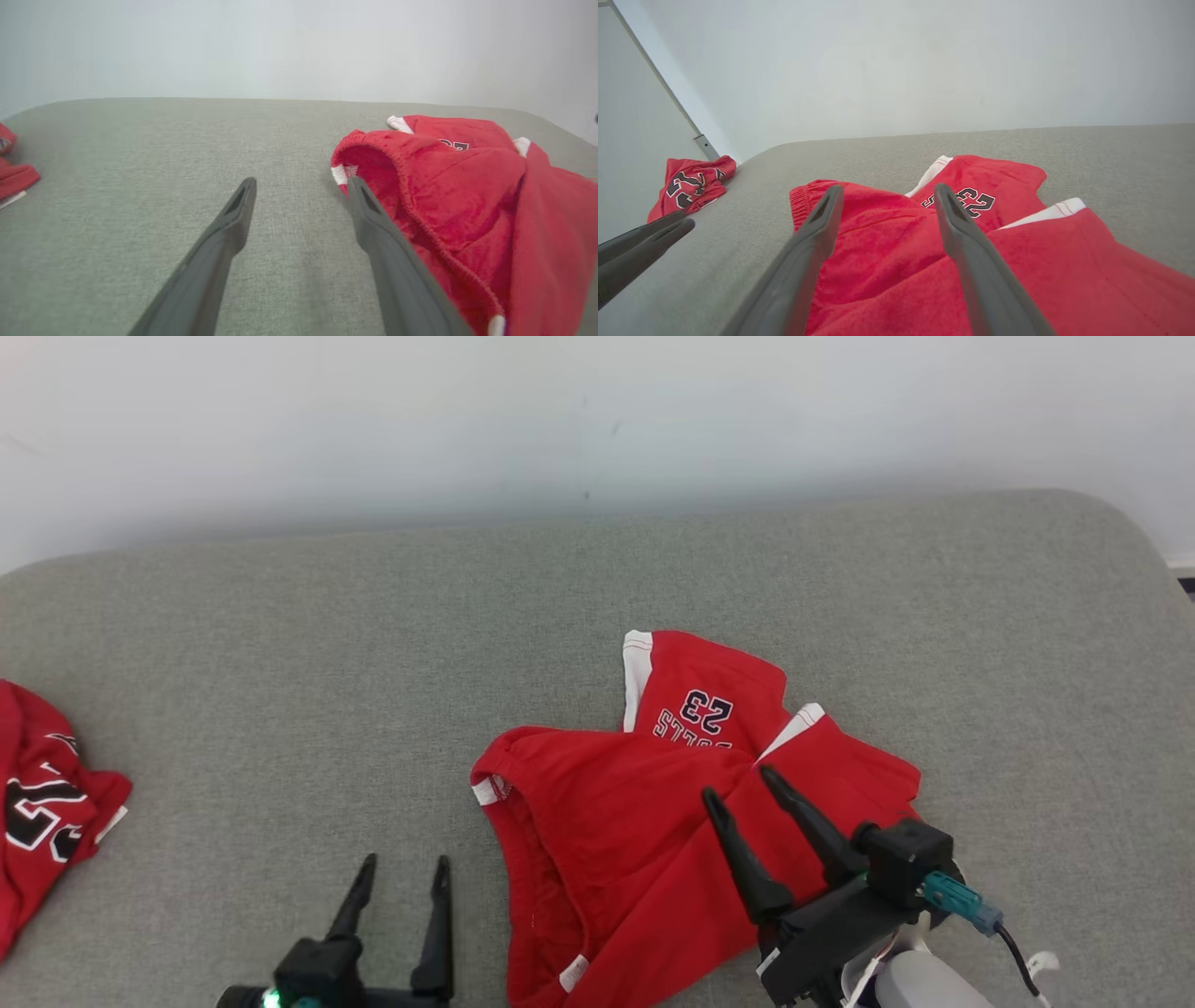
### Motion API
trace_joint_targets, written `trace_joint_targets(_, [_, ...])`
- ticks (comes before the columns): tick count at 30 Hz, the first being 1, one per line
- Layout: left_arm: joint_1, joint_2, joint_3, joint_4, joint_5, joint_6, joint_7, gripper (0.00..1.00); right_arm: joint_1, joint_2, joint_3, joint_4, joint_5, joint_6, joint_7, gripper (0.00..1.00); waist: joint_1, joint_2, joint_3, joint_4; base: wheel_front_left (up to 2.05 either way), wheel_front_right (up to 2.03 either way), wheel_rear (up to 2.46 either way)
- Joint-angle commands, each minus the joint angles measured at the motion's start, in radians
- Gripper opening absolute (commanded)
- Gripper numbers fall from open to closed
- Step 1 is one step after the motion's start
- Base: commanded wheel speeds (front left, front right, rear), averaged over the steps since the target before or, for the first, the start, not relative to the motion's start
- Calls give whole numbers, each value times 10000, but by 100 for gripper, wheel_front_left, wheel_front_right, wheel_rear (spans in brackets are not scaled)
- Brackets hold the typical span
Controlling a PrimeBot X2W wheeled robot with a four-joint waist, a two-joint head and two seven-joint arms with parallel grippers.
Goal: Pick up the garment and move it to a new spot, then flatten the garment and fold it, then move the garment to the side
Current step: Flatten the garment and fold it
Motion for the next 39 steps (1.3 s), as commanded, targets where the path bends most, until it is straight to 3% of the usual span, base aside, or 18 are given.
trace_joint_targets(1, [-275, 2, -290, 159, -212, -111, -36, 100, 287, 288, -612, 29, -474, -20, -5, 100, 1, 0, 163, -148, 0, 0, 0])
trace_joint_targets(6, [-1072, 5, -1321, 948, -1322, -511, -36, 100, 588, 764, -1830, 38, -1452, -20, -5, 100, 1, 0, 563, -492, 0, 0, 0])
trace_joint_targets(10, [-1861, 11, -1747, 1799, -2189, -586, -36, 100, 668, 959, -2208, 42, -1800, -20, -5, 100, 1, 0, 831, -819, 0, 0, 0])
trace_joint_targets(19, [-3096, 20, -1790, 2947, -2399, -681, -36, 100, 658, 1147, -2593, 10, -1989, -20, -5, 100, 1, 0, 1268, -1386, 0, 0, 0])
trace_joint_targets(20, [-3459, 25, -1594, 3109, -2015, -581, -38, 0, 615, 1168, -2647, -18, -2016, -20, -5, 100, 1, 0, 1387, -1491, 0, 0, 0])
trace_joint_targets(26, [-4173, 296, -730, 2914, -1155, -219, -36, 0, 465, 1216, -2880, -138, -2097, -20, -5, 100, 1, 0, 1645, -1660, 0, 0, 0])
trace_joint_targets(38, [-6224, 1113, 1071, 2294, 203, 36, -36, 0, 110, 1456, -3216, -311, -2301, -20, -5, 100, 1, 0, 2151, -1688, 0, 0, 0])
trace_joint_targets(39, [-6248, 1138, 1159, 2464, 267, 53, -36, 18, 75, 1483, -3195, -314, -2309, -20, -5, 100, 1, 0, 2176, -1682, 0, 0, 0])
